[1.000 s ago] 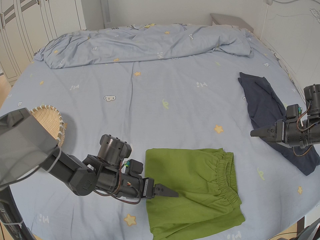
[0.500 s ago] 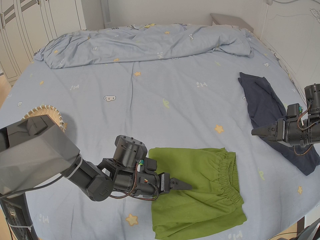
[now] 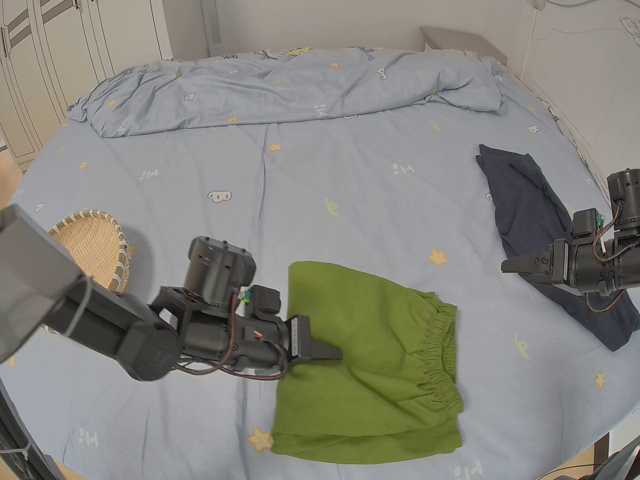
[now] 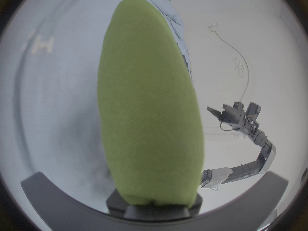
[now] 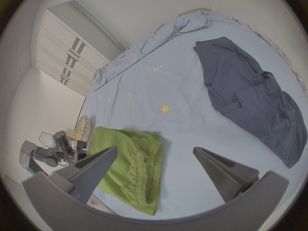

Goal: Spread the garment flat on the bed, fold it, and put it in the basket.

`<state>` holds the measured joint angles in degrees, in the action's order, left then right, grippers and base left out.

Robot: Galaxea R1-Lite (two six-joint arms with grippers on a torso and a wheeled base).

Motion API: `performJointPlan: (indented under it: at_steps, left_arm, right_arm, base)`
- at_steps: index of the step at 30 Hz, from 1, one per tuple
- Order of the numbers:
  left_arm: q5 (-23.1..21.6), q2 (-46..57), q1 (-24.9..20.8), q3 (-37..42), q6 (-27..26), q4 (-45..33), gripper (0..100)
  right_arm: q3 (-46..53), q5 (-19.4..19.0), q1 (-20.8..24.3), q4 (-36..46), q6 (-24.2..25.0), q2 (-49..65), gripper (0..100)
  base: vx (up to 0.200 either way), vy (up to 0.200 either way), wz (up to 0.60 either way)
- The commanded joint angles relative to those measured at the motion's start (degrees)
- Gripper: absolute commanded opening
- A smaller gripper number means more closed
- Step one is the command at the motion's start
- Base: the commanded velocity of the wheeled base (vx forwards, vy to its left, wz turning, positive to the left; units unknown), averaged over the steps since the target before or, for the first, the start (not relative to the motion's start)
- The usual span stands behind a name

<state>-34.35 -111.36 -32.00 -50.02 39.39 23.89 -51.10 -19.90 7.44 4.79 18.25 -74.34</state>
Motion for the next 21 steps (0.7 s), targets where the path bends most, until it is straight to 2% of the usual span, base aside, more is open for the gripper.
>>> performJointPlan:
  at_steps: [1, 7, 10, 16, 21]
  left_arm:
    - [0.43, 15.3, 9.24, -6.5, -0.01, -18.53, 0]
    - [0.34, 16.97, 12.49, -6.06, -4.06, -21.87, 0]
    - [0.34, 17.14, 12.66, -6.06, -4.23, -22.84, 0]
    - [0.34, 19.43, 12.49, -5.35, -6.87, -27.67, 0]
    - [0.34, 20.92, 12.49, -5.35, -7.04, -28.46, 0]
  right_arm:
    - [0.04, 0.03, 0.65, 0.04, 0.03, -0.72, 100]
    - [0.3, 0.12, 1.62, 0.04, 0.03, -0.81, 100]
    - [0.39, 0.12, 1.88, 0.04, 0.03, -0.72, 100]
    - [0.3, 0.21, 2.32, 0.13, 0.03, -0.46, 100]
    - [0.3, 0.21, 2.41, 0.22, 0.03, -0.28, 100]
  base:
    - [0.0, 0.0, 0.0]
    - [0.0, 0.0, 0.0]
    - [0.0, 0.0, 0.0]
    - [0.0, 0.2, 0.0]
    - [0.0, 0.2, 0.0]
